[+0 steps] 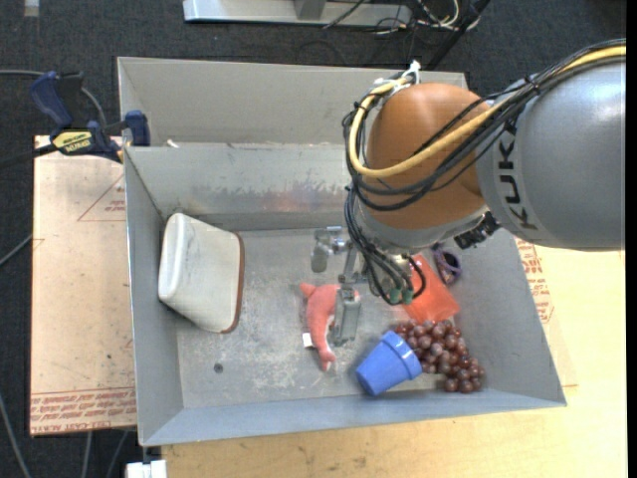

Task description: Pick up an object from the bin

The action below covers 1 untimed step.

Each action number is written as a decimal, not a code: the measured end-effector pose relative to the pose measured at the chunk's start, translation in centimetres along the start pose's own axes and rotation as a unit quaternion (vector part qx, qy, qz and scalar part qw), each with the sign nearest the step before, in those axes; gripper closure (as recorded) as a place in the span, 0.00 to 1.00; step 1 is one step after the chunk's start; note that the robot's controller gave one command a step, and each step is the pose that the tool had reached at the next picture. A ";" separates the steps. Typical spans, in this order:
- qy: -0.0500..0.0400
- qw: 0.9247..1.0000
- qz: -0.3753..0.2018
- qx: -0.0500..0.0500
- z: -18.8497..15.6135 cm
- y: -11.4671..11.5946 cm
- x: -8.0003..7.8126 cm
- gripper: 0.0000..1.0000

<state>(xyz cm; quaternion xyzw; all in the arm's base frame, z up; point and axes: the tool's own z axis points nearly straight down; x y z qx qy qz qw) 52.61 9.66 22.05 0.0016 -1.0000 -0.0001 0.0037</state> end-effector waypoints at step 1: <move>-0.004 1.000 0.001 0.000 -0.4 -0.1 -0.1 0.00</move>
Offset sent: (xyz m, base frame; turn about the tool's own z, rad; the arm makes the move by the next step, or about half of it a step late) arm 0.0539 -0.0686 -0.0946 -0.1951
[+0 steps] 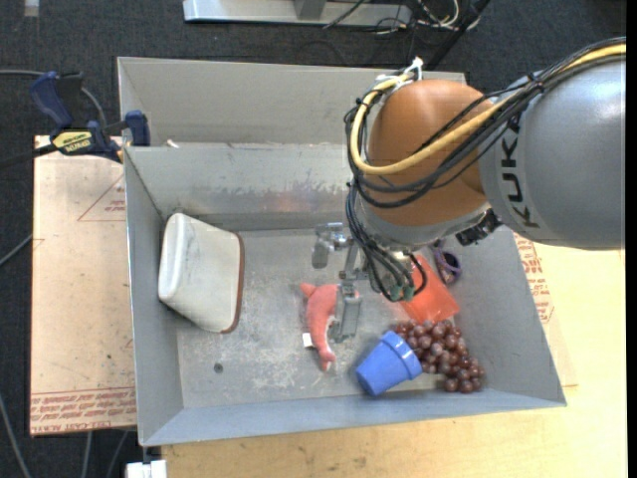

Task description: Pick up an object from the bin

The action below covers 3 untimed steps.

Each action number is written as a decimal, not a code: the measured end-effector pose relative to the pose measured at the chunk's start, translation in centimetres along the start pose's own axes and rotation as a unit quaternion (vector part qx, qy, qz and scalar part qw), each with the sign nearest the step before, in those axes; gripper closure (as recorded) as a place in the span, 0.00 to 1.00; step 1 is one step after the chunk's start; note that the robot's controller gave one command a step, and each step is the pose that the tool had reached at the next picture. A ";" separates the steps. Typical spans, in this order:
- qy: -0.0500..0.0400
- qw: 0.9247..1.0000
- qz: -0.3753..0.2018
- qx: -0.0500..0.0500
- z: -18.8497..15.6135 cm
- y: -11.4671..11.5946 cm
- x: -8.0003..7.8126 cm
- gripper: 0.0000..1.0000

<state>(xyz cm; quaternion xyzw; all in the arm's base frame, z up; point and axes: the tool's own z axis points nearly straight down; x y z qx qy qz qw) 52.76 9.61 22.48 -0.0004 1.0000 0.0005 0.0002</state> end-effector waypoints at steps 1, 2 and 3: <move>-0.003 0.999 -0.034 -0.001 2.9 -1.9 -1.9 0.00; -0.002 0.999 -0.053 0.000 8.7 -4.7 -2.2 0.00; -0.002 0.992 -0.125 -0.001 12.0 -6.1 -4.0 0.00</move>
Offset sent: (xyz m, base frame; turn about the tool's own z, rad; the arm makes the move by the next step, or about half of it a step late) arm 0.0202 -0.0555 -0.1030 -0.1148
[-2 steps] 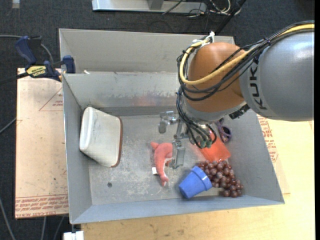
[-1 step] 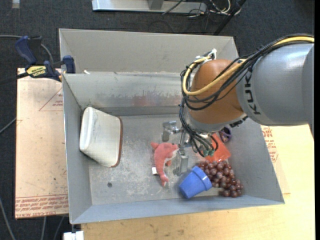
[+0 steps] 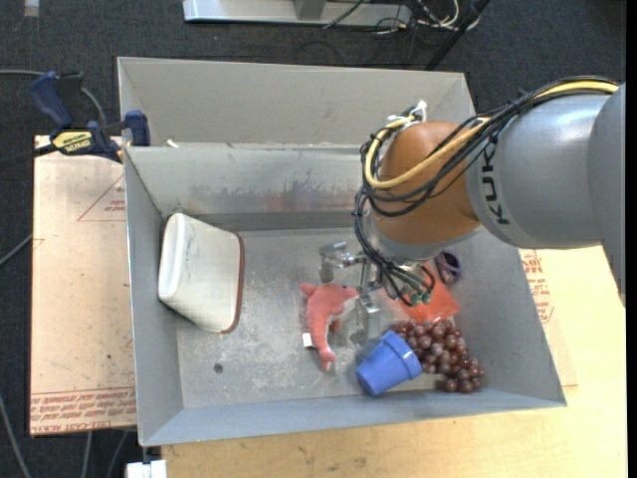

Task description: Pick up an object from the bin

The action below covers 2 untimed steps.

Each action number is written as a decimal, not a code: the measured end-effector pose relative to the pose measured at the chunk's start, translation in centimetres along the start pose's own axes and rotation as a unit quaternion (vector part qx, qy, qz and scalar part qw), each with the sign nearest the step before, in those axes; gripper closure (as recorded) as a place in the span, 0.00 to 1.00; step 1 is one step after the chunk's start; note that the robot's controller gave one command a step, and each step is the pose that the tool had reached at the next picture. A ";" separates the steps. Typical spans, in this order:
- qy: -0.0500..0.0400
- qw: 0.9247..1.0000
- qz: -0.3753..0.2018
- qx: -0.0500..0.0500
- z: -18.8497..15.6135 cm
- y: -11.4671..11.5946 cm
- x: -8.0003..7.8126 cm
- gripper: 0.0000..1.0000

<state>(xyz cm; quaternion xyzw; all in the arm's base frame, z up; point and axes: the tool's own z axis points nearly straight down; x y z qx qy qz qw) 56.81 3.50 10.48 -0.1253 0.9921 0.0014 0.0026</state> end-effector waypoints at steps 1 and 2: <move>0.000 0.986 0.164 0.000 3.4 -1.1 1.9 1.00; 0.000 0.986 0.165 0.000 3.4 -1.1 1.9 1.00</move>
Offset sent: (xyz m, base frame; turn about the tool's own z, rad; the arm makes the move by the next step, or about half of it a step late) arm 0.0000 0.0000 0.0000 0.0000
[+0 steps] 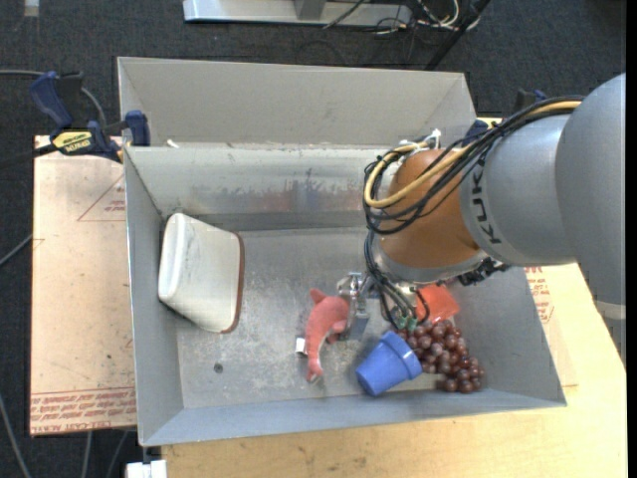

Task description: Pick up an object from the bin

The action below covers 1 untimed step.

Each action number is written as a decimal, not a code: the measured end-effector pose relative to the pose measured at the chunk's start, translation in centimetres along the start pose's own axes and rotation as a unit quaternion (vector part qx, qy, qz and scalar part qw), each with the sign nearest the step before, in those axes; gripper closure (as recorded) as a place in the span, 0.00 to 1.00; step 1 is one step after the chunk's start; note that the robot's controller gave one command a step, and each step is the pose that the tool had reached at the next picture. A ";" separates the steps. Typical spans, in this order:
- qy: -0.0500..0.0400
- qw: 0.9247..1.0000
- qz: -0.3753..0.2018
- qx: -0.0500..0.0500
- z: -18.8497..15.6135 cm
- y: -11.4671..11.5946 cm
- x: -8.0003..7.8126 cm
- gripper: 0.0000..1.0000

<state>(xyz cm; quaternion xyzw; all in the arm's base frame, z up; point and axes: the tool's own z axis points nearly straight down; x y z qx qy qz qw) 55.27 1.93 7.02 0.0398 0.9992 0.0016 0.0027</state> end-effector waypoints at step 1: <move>-0.001 1.000 -0.003 -0.001 -13.3 1.6 0.0 1.00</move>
Offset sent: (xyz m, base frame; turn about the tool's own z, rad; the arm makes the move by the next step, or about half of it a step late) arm 0.0000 0.0000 0.0000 0.0000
